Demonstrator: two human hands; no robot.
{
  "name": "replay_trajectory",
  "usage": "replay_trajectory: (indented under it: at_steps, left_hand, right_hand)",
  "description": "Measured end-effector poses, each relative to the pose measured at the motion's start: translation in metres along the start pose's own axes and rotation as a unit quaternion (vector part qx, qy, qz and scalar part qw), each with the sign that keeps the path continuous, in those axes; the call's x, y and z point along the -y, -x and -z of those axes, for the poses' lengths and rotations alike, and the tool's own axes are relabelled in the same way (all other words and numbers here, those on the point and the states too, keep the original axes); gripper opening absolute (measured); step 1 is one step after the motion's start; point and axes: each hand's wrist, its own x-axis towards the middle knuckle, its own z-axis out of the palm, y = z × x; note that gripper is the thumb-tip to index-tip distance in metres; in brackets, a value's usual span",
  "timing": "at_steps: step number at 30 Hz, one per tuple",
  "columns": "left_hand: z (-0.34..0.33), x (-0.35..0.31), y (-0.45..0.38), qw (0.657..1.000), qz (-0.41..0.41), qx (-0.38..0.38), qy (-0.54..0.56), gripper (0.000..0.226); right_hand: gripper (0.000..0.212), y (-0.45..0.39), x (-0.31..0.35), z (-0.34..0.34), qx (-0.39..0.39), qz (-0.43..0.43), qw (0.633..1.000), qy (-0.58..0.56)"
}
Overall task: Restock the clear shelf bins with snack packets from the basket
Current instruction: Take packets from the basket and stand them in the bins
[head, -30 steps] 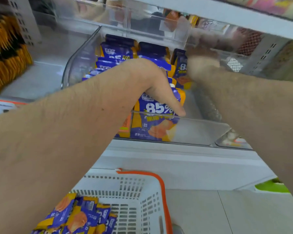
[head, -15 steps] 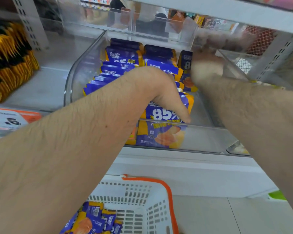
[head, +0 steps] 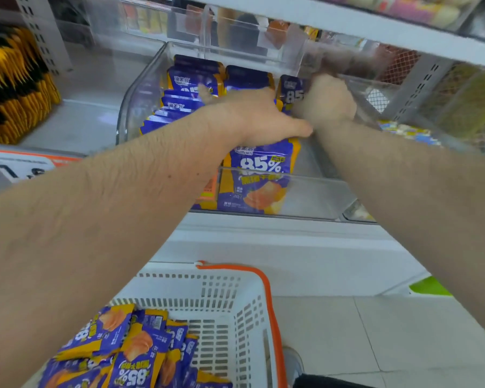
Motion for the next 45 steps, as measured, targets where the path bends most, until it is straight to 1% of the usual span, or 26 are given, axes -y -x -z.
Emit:
replay_trajectory:
  at_steps: [2,4,6,8,9,11,13,15,17,19,23,25,27,28,29,31,33,34,36,37,38,39,41,43,44,45]
  left_hand:
    - [-0.002,-0.004,0.016,0.992,-0.042,-0.115,-0.020,0.076]
    - [-0.006,-0.010,0.032,0.976,-0.103,-0.187,-0.034,0.062]
    - [-0.007,-0.017,0.051,0.963,-0.156,-0.217,-0.029,0.059]
    - [-0.011,-0.021,0.072,0.960,-0.188,-0.209,0.004,0.064]
    - [-0.014,-0.021,0.083,0.956,-0.204,-0.209,0.034,0.065]
    - [-0.025,-0.016,0.107,0.931,-0.238,-0.266,0.079,0.064]
    - [-0.042,-0.003,0.130,0.909,-0.244,-0.320,0.110,0.063]
    - [-0.067,0.015,0.150,0.905,-0.240,-0.322,0.139,0.062]
    - [-0.095,0.037,0.168,0.910,-0.222,-0.299,0.183,0.060]
    - [-0.123,0.061,0.181,0.928,-0.181,-0.258,0.200,0.059]
    - [-0.163,0.107,0.202,0.975,-0.065,-0.127,0.171,0.063]
    - [-0.176,0.126,0.211,0.984,-0.008,-0.065,0.164,0.064]
    - [-0.188,0.139,0.218,0.987,0.037,-0.017,0.157,0.063]
    - [-0.195,0.145,0.222,0.987,0.054,0.000,0.153,0.061]
    - [-0.201,0.151,0.225,0.986,0.069,0.018,0.151,0.059]
    - [-0.212,0.161,0.231,0.984,0.091,0.056,0.144,0.058]
    - [-0.222,0.173,0.237,0.980,0.111,0.094,0.139,0.059]
    - [-0.227,0.179,0.239,0.976,0.124,0.106,0.142,0.058]
    - [-0.234,0.189,0.243,0.969,0.157,0.119,0.151,0.056]
    - [-0.238,0.192,0.245,0.966,0.169,0.124,0.149,0.054]
    - [-0.241,0.196,0.247,0.965,0.175,0.129,0.143,0.053]
    - [-0.243,0.198,0.248,0.965,0.179,0.135,0.139,0.052]
    - [-0.246,0.198,0.248,0.962,0.182,0.146,0.140,0.052]
    - [-0.250,0.196,0.248,0.960,0.186,0.152,0.145,0.054]
    - [-0.252,0.195,0.248,0.958,0.189,0.157,0.147,0.055]
    - [-0.253,0.195,0.249,0.956,0.191,0.162,0.149,0.055]
  right_hand:
    - [0.032,0.019,0.006,0.013,-0.043,-0.044,0.997,-0.055]
    - [0.027,0.050,0.013,0.023,-0.084,-0.054,0.991,-0.092]
    - [0.019,0.080,0.018,0.032,-0.111,-0.029,0.988,-0.105]
    - [0.008,0.106,0.019,0.042,-0.141,-0.016,0.980,-0.138]
    - [0.008,0.119,0.021,0.045,-0.157,-0.019,0.975,-0.154]
    - [0.008,0.144,0.023,0.039,-0.193,-0.006,0.959,-0.205]
    - [0.006,0.169,0.026,0.025,-0.198,0.022,0.936,-0.290]
    - [0.008,0.194,0.029,0.001,-0.168,0.035,0.930,-0.326]
    - [0.012,0.218,0.032,-0.028,-0.123,0.053,0.942,-0.307]
    - [0.010,0.237,0.035,-0.056,-0.063,0.076,0.955,-0.278]
    - [0.019,0.263,0.042,-0.112,0.092,0.090,0.971,-0.202]
    - [0.015,0.275,0.044,-0.140,0.148,0.100,0.970,-0.163]
    - [0.013,0.287,0.044,-0.170,0.215,0.076,0.966,-0.120]
    - [0.018,0.293,0.041,-0.188,0.268,0.047,0.957,-0.099]
    - [0.024,0.301,0.037,-0.206,0.335,0.013,0.939,-0.081]
    - [0.037,0.322,0.025,-0.242,0.467,-0.041,0.882,-0.044]
    - [0.041,0.346,0.009,-0.267,0.547,-0.069,0.834,-0.010]
    - [0.037,0.357,0.000,-0.275,0.569,-0.065,0.819,0.005]
    - [0.014,0.378,-0.013,-0.281,0.600,-0.070,0.797,0.027]
    - [0.029,0.388,-0.020,-0.284,0.609,-0.083,0.788,0.035]
    - [0.053,0.399,-0.027,-0.286,0.616,-0.085,0.782,0.053]
    - [0.069,0.407,-0.031,-0.285,0.618,-0.081,0.779,0.072]
    - [0.087,0.422,-0.038,-0.287,0.603,-0.043,0.789,0.107]
    - [0.102,0.429,-0.040,-0.288,0.603,-0.019,0.788,0.127]
    - [0.107,0.430,-0.040,-0.289,0.611,-0.025,0.780,0.131]
    - [0.108,0.427,-0.038,-0.287,0.619,-0.041,0.775,0.123]
